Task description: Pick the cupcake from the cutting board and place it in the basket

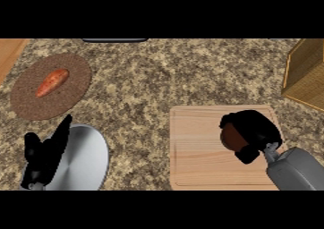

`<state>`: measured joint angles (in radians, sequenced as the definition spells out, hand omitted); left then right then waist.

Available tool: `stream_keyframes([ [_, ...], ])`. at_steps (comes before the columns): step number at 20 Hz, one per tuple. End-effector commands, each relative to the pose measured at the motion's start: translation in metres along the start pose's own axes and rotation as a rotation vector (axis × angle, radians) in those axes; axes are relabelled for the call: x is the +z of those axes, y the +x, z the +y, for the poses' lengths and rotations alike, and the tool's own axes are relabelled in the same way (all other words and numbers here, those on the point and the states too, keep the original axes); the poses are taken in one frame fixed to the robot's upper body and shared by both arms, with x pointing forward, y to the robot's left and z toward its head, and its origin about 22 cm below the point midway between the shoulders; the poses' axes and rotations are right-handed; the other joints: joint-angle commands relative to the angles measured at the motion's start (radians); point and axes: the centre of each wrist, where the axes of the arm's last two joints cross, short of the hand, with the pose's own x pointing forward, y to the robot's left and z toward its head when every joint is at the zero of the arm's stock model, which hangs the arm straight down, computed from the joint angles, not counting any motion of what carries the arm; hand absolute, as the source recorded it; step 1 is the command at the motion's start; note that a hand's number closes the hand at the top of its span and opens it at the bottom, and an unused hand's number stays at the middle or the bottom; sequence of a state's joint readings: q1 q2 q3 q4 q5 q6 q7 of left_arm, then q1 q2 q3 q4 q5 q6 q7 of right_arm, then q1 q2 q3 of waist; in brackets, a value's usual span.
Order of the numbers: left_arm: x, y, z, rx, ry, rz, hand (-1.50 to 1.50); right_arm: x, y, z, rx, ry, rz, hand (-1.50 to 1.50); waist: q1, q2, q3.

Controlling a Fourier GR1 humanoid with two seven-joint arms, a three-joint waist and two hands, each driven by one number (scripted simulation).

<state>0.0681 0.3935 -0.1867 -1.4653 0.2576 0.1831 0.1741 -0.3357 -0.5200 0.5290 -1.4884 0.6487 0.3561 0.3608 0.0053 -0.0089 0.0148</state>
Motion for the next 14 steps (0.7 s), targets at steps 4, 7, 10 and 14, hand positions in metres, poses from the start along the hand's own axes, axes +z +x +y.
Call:
stream_keyframes([
  [4, 0.01, -0.038, -0.017, 0.015, -0.029, 0.17, 0.0, -0.002, -0.006, 0.005, 0.103, -0.029, -0.035, 1.5, 0.0, 0.011, -0.015],
  [7, 0.008, -0.045, -0.005, 0.029, -0.011, 0.168, 0.0, -0.006, -0.011, 0.002, 0.113, -0.042, -0.049, 1.5, 0.001, 0.013, -0.015],
  [10, 0.013, -0.043, -0.003, 0.015, -0.03, 0.163, 0.0, -0.025, -0.005, -0.002, 0.05, -0.082, 0.06, 1.5, 0.013, 0.015, -0.015],
  [14, 0.009, -0.037, -0.01, 0.019, -0.037, 0.155, 0.0, -0.043, 0.02, -0.016, -0.12, -0.158, 0.395, 1.5, 0.012, 0.018, -0.016],
])
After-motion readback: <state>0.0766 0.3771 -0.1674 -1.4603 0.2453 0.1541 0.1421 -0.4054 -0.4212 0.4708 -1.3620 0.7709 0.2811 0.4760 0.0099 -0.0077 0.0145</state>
